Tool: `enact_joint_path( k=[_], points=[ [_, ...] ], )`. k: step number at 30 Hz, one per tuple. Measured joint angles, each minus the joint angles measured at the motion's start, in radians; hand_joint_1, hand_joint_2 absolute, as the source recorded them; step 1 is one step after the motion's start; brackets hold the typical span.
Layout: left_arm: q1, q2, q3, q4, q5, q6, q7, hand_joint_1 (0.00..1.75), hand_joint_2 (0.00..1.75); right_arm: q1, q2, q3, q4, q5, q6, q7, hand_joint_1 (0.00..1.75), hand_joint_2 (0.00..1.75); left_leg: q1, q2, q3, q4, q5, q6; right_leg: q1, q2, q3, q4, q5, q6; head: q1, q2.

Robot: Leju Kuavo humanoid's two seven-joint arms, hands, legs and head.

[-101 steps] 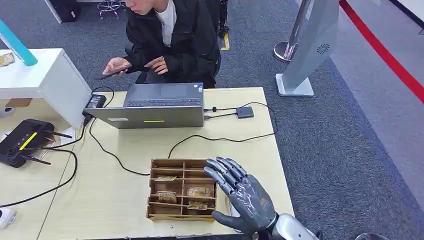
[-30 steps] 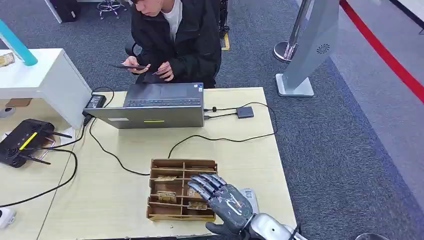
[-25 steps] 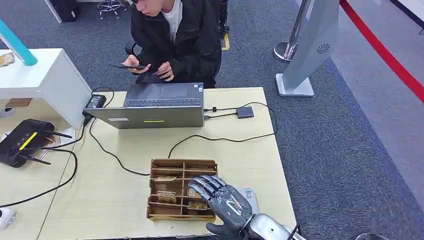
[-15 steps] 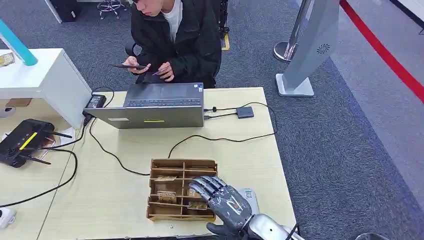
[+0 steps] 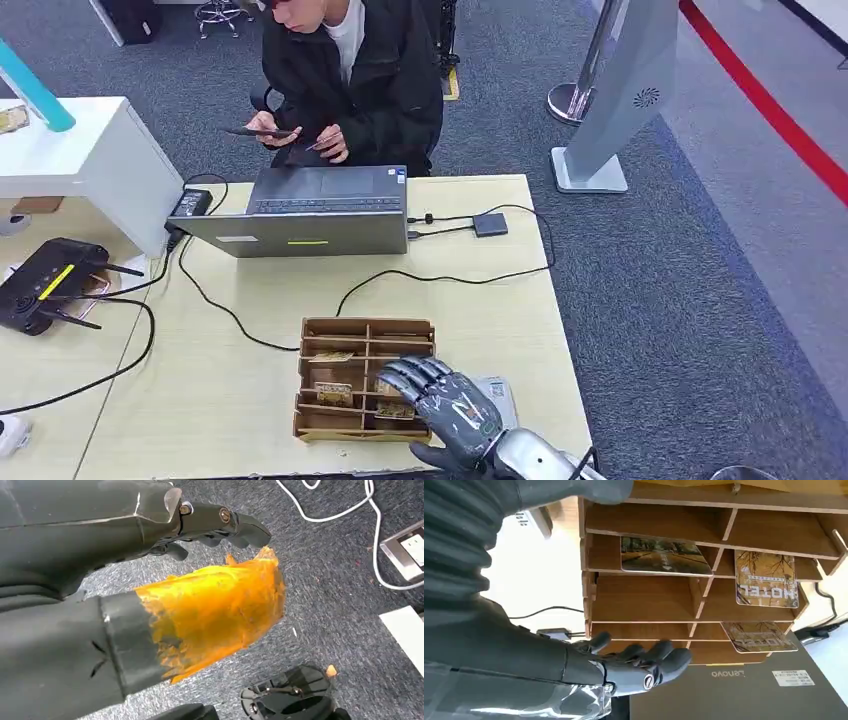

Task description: Pass the card to the sensor for recognition and then transmit it.

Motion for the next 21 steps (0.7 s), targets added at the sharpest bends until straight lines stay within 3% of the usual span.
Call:
enact_joint_path(
  k=[11, 21],
  points=[
    [0.000, 0.000, 0.000, 0.000, 0.001, 0.000, 0.000, 0.00, 0.00, 0.000, 0.001, 0.000, 0.000, 0.000, 0.000, 0.000, 0.66, 1.75, 0.000, 0.000, 0.000, 0.000, 0.000, 0.000, 0.000, 0.000, 0.000, 0.000, 0.000, 0.000, 0.000, 0.000],
    [0.000, 0.000, 0.000, 0.000, 0.002, 0.001, 0.000, 0.00, 0.00, 0.000, 0.001, 0.000, 0.001, 0.000, 0.000, 0.000, 0.72, 1.75, 0.000, 0.000, 0.000, 0.000, 0.000, 0.000, 0.000, 0.000, 0.000, 0.000, 0.000, 0.000, 0.000, 0.000]
  ],
)
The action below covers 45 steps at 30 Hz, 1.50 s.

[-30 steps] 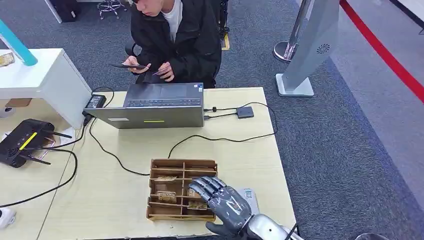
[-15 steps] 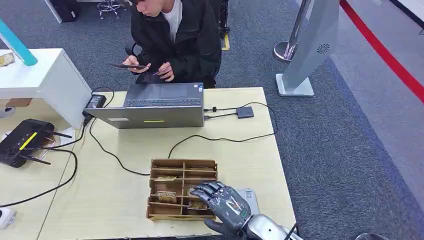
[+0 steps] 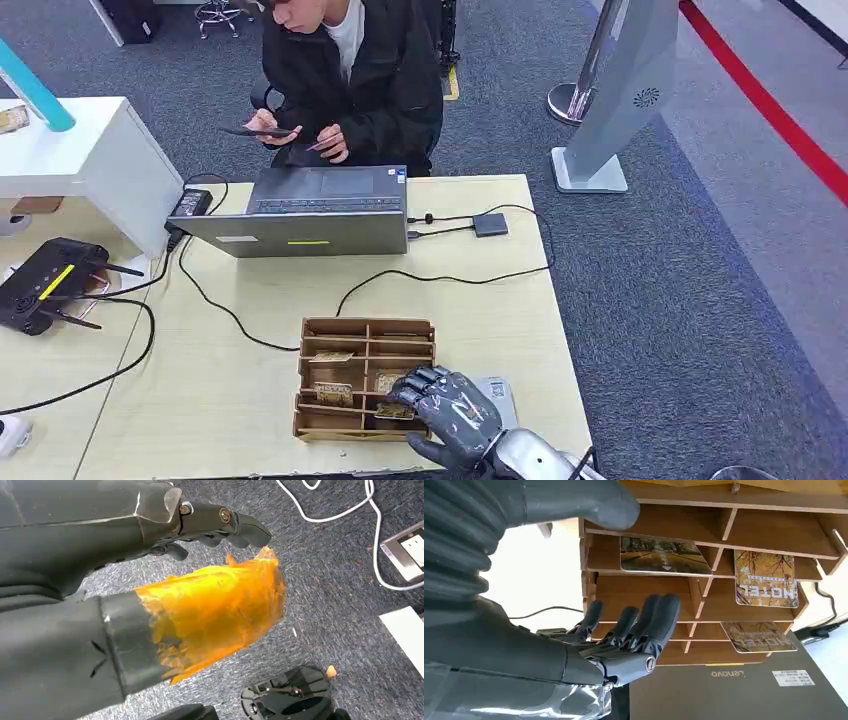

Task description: Pass the card to the sensor for recognition and then transmit it.

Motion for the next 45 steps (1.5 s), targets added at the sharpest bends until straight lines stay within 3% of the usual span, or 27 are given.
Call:
enact_joint_path(
  k=[4, 7, 14, 16, 31, 45],
  points=[
    [0.000, 0.000, 0.000, 0.000, 0.000, 0.000, 0.000, 0.00, 0.00, 0.000, 0.000, 0.000, 0.000, 0.000, 0.000, 0.000, 0.72, 1.75, 0.000, 0.000, 0.000, 0.000, 0.000, 0.000, 0.000, 0.000, 0.000, 0.000, 0.000, 0.000, 0.000, 0.000],
    [0.000, 0.000, 0.000, 0.000, 0.000, 0.000, 0.000, 0.00, 0.00, 0.000, 0.000, 0.000, 0.000, 0.000, 0.000, 0.000, 0.84, 1.75, 0.000, 0.000, 0.000, 0.000, 0.000, 0.000, 0.000, 0.000, 0.000, 0.000, 0.000, 0.000, 0.000, 0.000],
    [0.000, 0.000, 0.000, 0.000, 0.000, 0.000, 0.000, 0.00, 0.00, 0.000, 0.000, 0.000, 0.000, 0.000, 0.000, 0.001, 0.58, 1.75, 0.000, 0.000, 0.000, 0.000, 0.000, 0.000, 0.000, 0.000, 0.000, 0.000, 0.000, 0.000, 0.000, 0.000],
    [0.000, 0.000, 0.000, 0.000, 0.000, 0.000, 0.000, 0.00, 0.00, 0.000, 0.000, 0.000, 0.000, 0.001, 0.000, 0.003, 0.63, 1.75, 0.000, 0.000, 0.000, 0.000, 0.000, 0.000, 0.000, 0.000, 0.000, 0.000, 0.000, 0.000, 0.000, 0.000],
    [0.000, 0.000, -0.001, 0.000, 0.000, -0.001, 0.002, 0.00, 0.00, -0.005, 0.004, 0.004, -0.001, 0.003, 0.018, -0.001, 0.47, 1.75, 0.000, 0.000, 0.000, 0.000, 0.000, 0.000, 0.000, 0.000, 0.000, 0.000, 0.000, 0.000, 0.000, 0.000],
    [-0.001, 0.000, -0.003, 0.000, 0.000, -0.002, 0.002, 0.00, 0.00, -0.018, 0.006, 0.019, 0.001, 0.000, 0.022, -0.005, 0.51, 1.75, 0.000, 0.000, 0.000, 0.000, 0.000, 0.000, 0.000, 0.000, 0.000, 0.000, 0.000, 0.000, 0.000, 0.000]
  ],
)
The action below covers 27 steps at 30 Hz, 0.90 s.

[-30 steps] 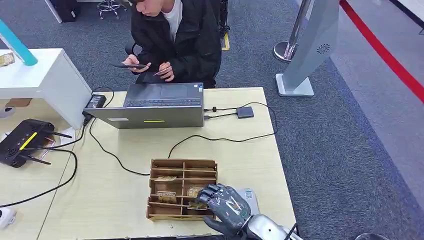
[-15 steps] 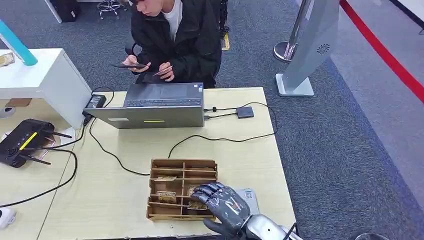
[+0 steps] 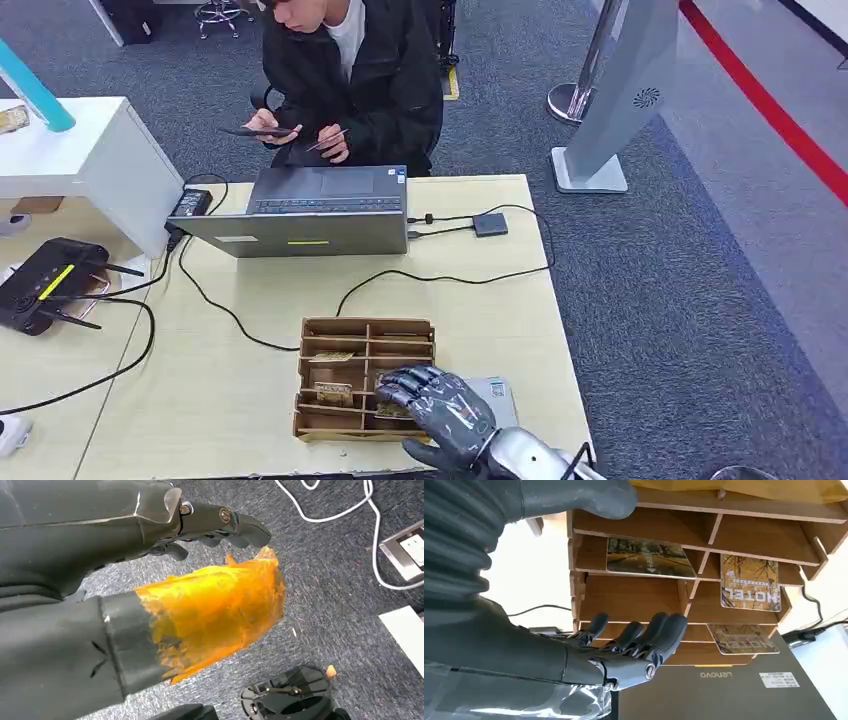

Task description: Pass the card to the sensor for recognition and then transmit it.

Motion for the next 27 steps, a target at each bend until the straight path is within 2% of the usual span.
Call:
enact_joint_path(
  k=[3, 10, 12, 22, 23, 26, 27],
  points=[
    [-0.001, 0.000, -0.005, 0.000, 0.001, 0.000, 0.000, 0.00, 0.00, -0.007, 0.002, 0.007, 0.003, -0.001, 0.003, -0.003, 0.58, 1.75, 0.000, 0.000, 0.000, 0.000, 0.000, 0.000, 0.000, 0.000, 0.000, 0.000, 0.000, 0.000, 0.000, 0.000],
    [-0.001, 0.000, -0.006, 0.000, 0.003, 0.000, 0.000, 0.00, 0.00, -0.012, 0.002, 0.013, 0.005, -0.008, 0.013, -0.004, 0.58, 1.75, 0.000, 0.000, 0.000, 0.000, 0.000, 0.000, 0.000, 0.000, 0.000, 0.000, 0.000, 0.000, 0.000, 0.000],
    [-0.001, 0.000, -0.007, 0.000, 0.003, 0.000, 0.000, 0.00, 0.00, -0.014, 0.002, 0.015, 0.007, -0.009, 0.013, -0.004, 0.52, 1.75, 0.000, 0.000, 0.000, 0.000, 0.000, 0.000, 0.000, 0.000, 0.000, 0.000, 0.000, 0.000, 0.000, 0.000],
    [-0.002, 0.000, -0.010, 0.000, 0.005, 0.000, 0.000, 0.00, 0.00, -0.019, 0.002, 0.021, 0.007, -0.011, 0.019, -0.005, 0.59, 1.75, 0.000, 0.000, 0.000, 0.000, 0.000, 0.000, 0.000, 0.000, 0.000, 0.000, 0.000, 0.000, 0.000, 0.000],
    [-0.002, 0.000, -0.012, 0.000, 0.005, 0.000, 0.000, 0.00, 0.00, -0.020, 0.002, 0.022, 0.007, -0.012, 0.019, -0.005, 0.56, 1.75, 0.000, 0.000, 0.000, 0.000, 0.000, 0.000, 0.000, 0.000, 0.000, 0.000, 0.000, 0.000, 0.000, 0.000],
    [-0.002, 0.000, -0.014, 0.000, 0.006, 0.000, 0.000, 0.00, 0.00, -0.024, 0.002, 0.025, 0.008, -0.013, 0.022, -0.004, 0.63, 1.75, 0.000, 0.000, 0.000, 0.000, 0.000, 0.000, 0.000, 0.000, 0.000, 0.000, 0.000, 0.000, 0.000, 0.000],
    [-0.002, 0.000, -0.015, 0.000, 0.007, 0.000, 0.000, 0.00, 0.00, -0.025, 0.002, 0.026, 0.008, -0.015, 0.024, -0.004, 0.96, 1.75, 0.000, 0.000, 0.000, 0.000, 0.000, 0.000, 0.000, 0.000, 0.000, 0.000, 0.000, 0.000, 0.000, 0.000]
  ],
)
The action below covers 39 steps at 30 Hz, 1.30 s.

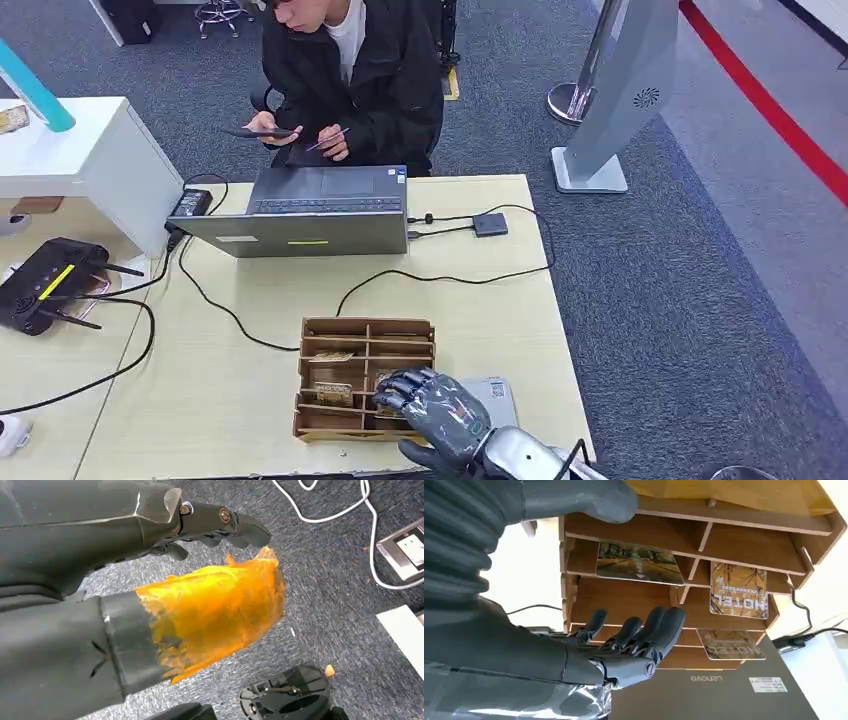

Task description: Pass the card to the sensor for recognition and then transmit it.

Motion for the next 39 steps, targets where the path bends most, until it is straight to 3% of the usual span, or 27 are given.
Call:
enact_joint_path(
  k=[1, 2, 3, 20, 23, 25, 27, 39],
  points=[
    [0.000, 0.000, -0.001, 0.000, 0.000, 0.000, 0.001, 0.00, 0.00, -0.001, 0.000, 0.000, 0.001, 0.000, 0.003, 0.000, 1.20, 1.75, 0.000, 0.000, 0.000, 0.000, 0.000, 0.000, 0.000, 0.000, 0.000, 0.000, 0.000, 0.000, 0.000, 0.000],
    [0.000, 0.000, -0.002, 0.000, 0.000, 0.000, 0.002, 0.00, 0.00, -0.001, 0.000, 0.001, 0.001, -0.001, 0.004, 0.000, 1.20, 1.75, 0.000, 0.000, 0.000, 0.000, 0.000, 0.000, 0.000, 0.000, 0.000, 0.000, 0.000, 0.000, 0.000, 0.000],
    [0.000, 0.000, -0.002, 0.000, 0.001, 0.000, 0.002, 0.00, 0.00, -0.001, 0.000, 0.002, 0.001, -0.002, 0.005, 0.000, 1.34, 1.75, 0.000, 0.000, 0.000, 0.000, 0.000, 0.000, 0.000, 0.000, 0.000, 0.000, 0.000, 0.000, 0.000, 0.000],
    [0.000, 0.000, -0.006, 0.000, 0.003, 0.001, 0.003, 0.00, 0.00, -0.013, 0.000, 0.004, 0.001, -0.004, 0.006, 0.002, 1.40, 1.75, 0.000, 0.000, 0.000, 0.000, 0.000, 0.000, 0.000, 0.000, 0.000, 0.000, 0.000, 0.000, 0.000, 0.000],
    [0.000, 0.000, -0.006, 0.000, 0.003, 0.001, 0.003, 0.00, 0.00, -0.013, 0.000, 0.004, 0.001, -0.004, 0.006, 0.001, 1.50, 1.75, 0.000, 0.000, 0.000, 0.000, 0.000, 0.000, 0.000, 0.000, 0.000, 0.000, 0.000, 0.000, 0.000, 0.000],
    [0.000, 0.000, -0.006, 0.000, 0.003, 0.001, 0.003, 0.00, 0.00, -0.013, 0.000, 0.004, 0.001, -0.003, 0.004, 0.002, 1.69, 1.75, 0.000, 0.000, 0.000, 0.000, 0.000, 0.000, 0.000, 0.000, 0.000, 0.000, 0.000, 0.000, 0.000, 0.000],
    [0.000, 0.000, -0.006, 0.000, 0.004, 0.001, 0.003, 0.00, 0.00, -0.013, 0.000, 0.004, 0.000, -0.003, -0.001, 0.002, 1.68, 1.75, 0.000, 0.000, 0.000, 0.000, 0.000, 0.000, 0.000, 0.000, 0.000, 0.000, 0.000, 0.000, 0.000, 0.000],
    [0.000, 0.000, -0.009, 0.000, 0.012, 0.002, 0.000, 0.00, 0.00, 0.003, 0.000, -0.005, -0.037, 0.046, -0.124, -0.031, 1.75, 1.75, 0.000, 0.000, 0.000, 0.000, 0.000, 0.000, 0.000, 0.000, 0.000, 0.000, 0.000, 0.000, 0.000, 0.000]
  ],
)
